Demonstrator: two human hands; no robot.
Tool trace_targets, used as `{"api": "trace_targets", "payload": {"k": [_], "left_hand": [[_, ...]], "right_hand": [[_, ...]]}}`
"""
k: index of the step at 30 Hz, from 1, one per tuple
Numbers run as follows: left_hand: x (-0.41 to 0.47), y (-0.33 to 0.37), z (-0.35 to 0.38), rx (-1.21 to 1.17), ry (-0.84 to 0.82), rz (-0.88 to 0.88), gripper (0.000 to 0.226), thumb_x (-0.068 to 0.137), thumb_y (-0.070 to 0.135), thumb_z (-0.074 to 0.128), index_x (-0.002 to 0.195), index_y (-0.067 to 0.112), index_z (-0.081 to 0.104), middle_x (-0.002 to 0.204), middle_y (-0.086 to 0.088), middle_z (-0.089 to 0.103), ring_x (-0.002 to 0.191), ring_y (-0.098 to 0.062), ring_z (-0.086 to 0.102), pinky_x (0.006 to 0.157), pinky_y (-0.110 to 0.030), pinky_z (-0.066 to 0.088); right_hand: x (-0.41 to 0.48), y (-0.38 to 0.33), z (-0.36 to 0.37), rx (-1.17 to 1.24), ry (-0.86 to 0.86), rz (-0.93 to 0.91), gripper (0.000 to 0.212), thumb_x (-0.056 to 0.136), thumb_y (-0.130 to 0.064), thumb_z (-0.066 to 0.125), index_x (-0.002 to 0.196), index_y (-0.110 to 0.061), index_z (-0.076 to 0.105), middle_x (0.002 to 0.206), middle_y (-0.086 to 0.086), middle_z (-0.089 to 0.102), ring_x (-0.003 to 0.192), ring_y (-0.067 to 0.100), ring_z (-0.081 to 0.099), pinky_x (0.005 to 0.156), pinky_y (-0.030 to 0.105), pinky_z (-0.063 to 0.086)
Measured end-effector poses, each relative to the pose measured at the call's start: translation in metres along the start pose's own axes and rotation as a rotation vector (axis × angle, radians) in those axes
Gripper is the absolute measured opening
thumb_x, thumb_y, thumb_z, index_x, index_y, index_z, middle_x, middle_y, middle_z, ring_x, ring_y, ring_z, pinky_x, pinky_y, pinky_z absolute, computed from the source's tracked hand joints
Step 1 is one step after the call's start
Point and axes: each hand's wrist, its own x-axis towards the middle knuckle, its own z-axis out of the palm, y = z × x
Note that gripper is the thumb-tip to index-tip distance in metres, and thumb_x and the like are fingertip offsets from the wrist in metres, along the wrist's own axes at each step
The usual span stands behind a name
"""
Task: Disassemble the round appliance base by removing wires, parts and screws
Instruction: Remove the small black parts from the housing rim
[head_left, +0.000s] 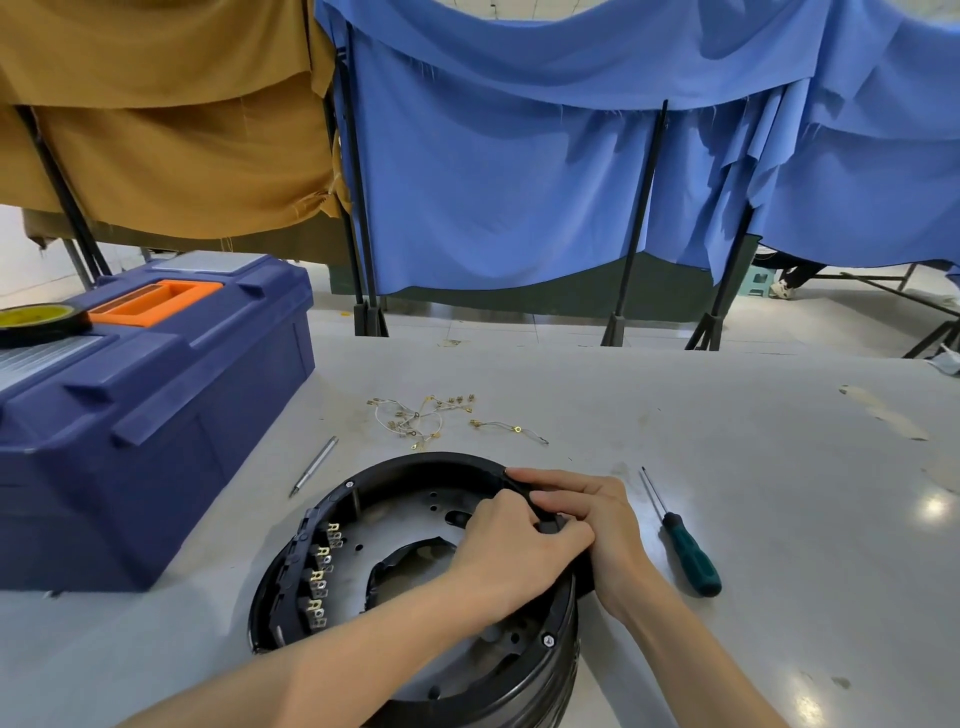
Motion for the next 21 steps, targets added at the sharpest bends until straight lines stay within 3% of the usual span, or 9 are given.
{"api": "trace_targets", "payload": {"k": [5,11,16,21], "left_hand": [[0.0026,0.0009,0.0003,-0.228,-0.064,-0.161,0.048,0.077,0.031,0.059,0.041,0.021,0.029,0.030,0.011,0.023,0.028,-0.011,0.020,0.035,-0.016,0.015],[0.0010,0.0005,0.0005,0.000,0.026,-0.034,0.052,0.075,0.039,0.058,0.038,0.017,0.028,0.027,0.007,0.027,0.031,-0.010,0.032,0.032,-0.019,0.017],[0.0043,0.0008,0.0020,-0.298,-0.077,-0.180,0.050,0.075,0.027,0.059,0.036,0.021,0.029,0.032,0.010,0.025,0.029,-0.011,0.020,0.036,-0.015,0.016],[0.0023,-0.0001,-0.0013,-0.010,0.019,0.004,0.055,0.072,0.038,0.059,0.031,0.013,0.033,0.028,0.007,0.024,0.032,-0.011,0.028,0.033,-0.018,0.022]], "right_hand": [[0.0014,0.0006,0.0003,0.031,0.007,0.008,0.033,0.077,0.011,0.053,0.091,-0.005,0.078,0.091,0.019,0.075,0.088,0.030,0.073,0.074,0.027,0.059],[0.0006,-0.0004,0.0000,0.037,-0.004,0.011,0.032,0.076,0.010,0.055,0.091,-0.006,0.079,0.091,0.019,0.075,0.087,0.027,0.073,0.069,0.024,0.058],[0.0016,0.0008,-0.0003,0.036,0.011,0.024,0.032,0.078,0.010,0.054,0.091,-0.006,0.078,0.090,0.019,0.075,0.089,0.030,0.073,0.079,0.032,0.059],[0.0006,-0.0013,-0.0003,0.069,0.004,0.030,0.031,0.075,0.012,0.055,0.090,-0.003,0.078,0.090,0.019,0.075,0.083,0.026,0.073,0.068,0.023,0.058]]}}
